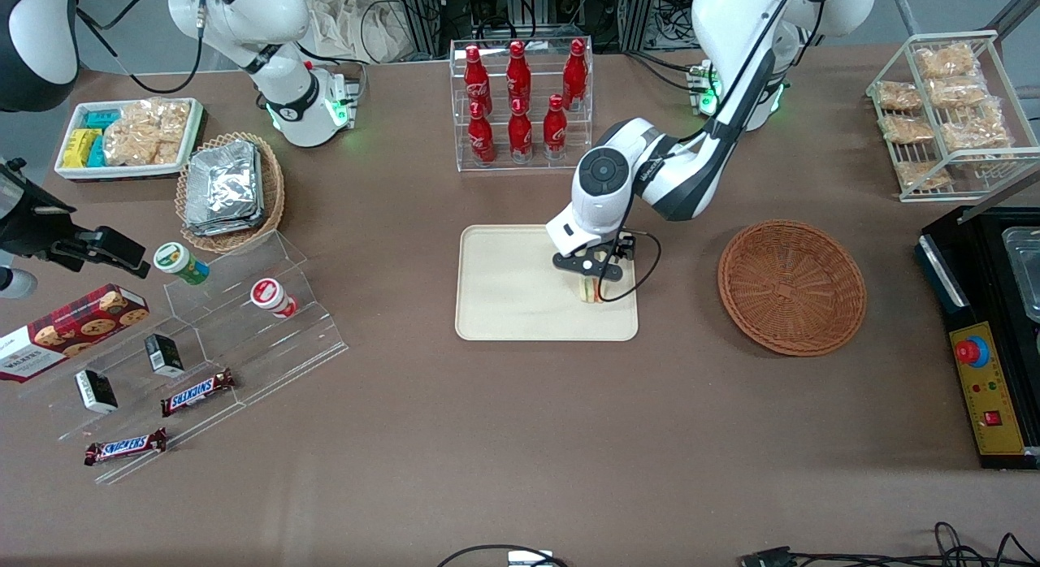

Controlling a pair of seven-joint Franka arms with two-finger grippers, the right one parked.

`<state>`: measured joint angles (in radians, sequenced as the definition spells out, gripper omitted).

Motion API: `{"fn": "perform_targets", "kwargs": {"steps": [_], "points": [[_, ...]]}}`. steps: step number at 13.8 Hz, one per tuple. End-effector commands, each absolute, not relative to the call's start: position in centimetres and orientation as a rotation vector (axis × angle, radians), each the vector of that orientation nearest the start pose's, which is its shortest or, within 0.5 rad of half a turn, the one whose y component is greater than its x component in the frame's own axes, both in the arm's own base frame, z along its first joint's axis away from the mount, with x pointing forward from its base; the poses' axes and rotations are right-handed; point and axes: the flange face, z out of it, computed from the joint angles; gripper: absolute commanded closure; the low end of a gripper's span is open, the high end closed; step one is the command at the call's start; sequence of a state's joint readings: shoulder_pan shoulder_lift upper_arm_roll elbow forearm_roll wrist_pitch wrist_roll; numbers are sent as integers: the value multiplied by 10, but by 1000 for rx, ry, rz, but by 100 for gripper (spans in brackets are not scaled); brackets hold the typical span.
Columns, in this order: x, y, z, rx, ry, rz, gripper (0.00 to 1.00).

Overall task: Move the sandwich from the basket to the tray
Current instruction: 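Lower the sandwich onto the tray with the left gripper, then open the left gripper and release the sandwich on the tray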

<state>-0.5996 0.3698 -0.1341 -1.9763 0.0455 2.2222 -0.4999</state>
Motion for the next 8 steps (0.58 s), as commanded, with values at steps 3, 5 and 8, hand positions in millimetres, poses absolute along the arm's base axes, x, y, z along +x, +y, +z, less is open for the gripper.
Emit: {"fn": "perform_targets", "kwargs": {"steps": [3,5,8], "points": [[498,-375,337,-3078,186,120,0],[518,-353,364,-3103,79,51,0],[544,-295,404,-3111,-72,7,0]]}}
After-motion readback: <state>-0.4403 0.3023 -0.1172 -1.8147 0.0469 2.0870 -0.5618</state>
